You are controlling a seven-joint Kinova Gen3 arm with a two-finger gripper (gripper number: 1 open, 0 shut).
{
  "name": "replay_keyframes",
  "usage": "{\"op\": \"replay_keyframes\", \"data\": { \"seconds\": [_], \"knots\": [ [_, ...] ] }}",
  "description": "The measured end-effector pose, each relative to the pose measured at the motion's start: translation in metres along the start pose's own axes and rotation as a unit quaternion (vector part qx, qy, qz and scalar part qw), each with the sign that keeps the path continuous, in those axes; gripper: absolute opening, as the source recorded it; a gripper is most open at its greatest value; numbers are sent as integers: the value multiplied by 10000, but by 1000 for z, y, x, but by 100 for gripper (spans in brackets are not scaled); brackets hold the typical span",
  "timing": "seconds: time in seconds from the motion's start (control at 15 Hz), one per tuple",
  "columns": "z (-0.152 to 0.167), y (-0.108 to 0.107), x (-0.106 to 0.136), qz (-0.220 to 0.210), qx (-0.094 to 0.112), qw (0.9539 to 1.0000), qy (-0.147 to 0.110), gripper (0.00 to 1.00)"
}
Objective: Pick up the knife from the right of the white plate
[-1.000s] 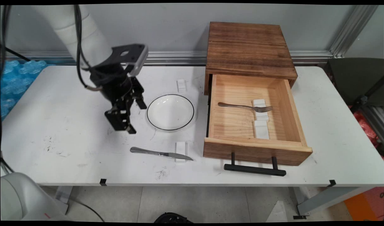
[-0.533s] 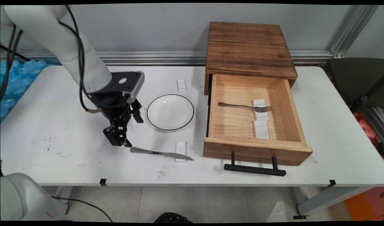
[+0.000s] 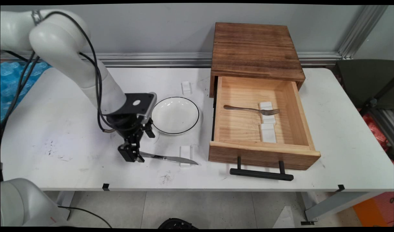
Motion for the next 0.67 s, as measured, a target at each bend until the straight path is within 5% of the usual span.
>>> {"op": "replay_keyframes", "data": {
  "seconds": [0.67],
  "knots": [
    [34, -1, 11, -217, 113, 9996, 169, 100]
  ]
}}
